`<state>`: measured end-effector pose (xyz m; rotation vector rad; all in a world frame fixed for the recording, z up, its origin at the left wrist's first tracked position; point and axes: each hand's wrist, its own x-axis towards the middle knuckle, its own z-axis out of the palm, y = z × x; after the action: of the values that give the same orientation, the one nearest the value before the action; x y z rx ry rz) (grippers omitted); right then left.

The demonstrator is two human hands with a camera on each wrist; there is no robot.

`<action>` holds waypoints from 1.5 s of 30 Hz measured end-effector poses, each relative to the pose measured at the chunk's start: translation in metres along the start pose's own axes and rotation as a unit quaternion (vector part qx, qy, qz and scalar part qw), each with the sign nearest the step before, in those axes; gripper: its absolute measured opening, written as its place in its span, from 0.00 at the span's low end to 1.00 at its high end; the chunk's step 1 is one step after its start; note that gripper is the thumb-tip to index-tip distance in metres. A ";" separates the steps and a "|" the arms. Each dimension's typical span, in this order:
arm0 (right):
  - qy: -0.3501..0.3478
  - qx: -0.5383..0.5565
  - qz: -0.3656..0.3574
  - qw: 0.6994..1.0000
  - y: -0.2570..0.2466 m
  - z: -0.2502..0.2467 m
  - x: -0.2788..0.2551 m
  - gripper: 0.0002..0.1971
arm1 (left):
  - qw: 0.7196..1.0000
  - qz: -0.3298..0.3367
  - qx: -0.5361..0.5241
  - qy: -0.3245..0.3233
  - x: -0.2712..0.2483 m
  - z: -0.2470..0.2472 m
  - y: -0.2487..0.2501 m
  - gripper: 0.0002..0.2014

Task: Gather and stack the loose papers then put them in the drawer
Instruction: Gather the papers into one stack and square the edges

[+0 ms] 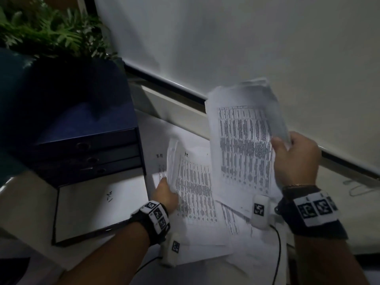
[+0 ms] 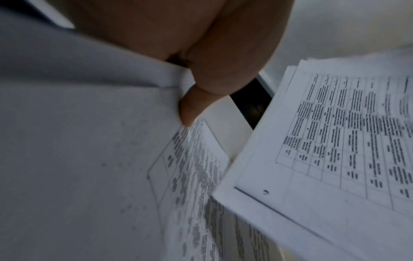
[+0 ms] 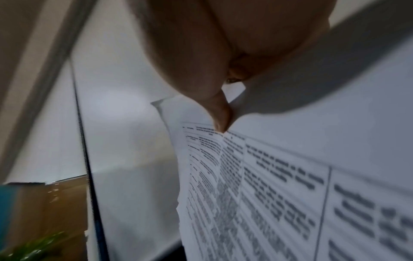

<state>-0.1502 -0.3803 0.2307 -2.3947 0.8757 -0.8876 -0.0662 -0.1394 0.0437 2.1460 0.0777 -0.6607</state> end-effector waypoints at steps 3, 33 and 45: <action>-0.073 0.039 0.067 0.994 0.028 0.020 -0.005 0.12 | 0.999 -0.023 -0.003 -0.032 0.007 0.006 -0.007 0.14; -0.160 0.372 0.190 0.894 0.038 0.069 -0.047 0.14 | 0.937 0.243 -0.252 -0.012 -0.007 -0.055 0.069 0.12; -0.167 0.291 0.200 0.921 0.024 0.088 -0.076 0.11 | 0.964 0.206 -0.167 -0.010 0.007 -0.044 0.049 0.19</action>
<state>-0.1440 -0.3296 0.1243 -1.6982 0.7851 -0.4681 -0.0276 -0.1381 0.0976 1.7538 -0.2468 -0.3919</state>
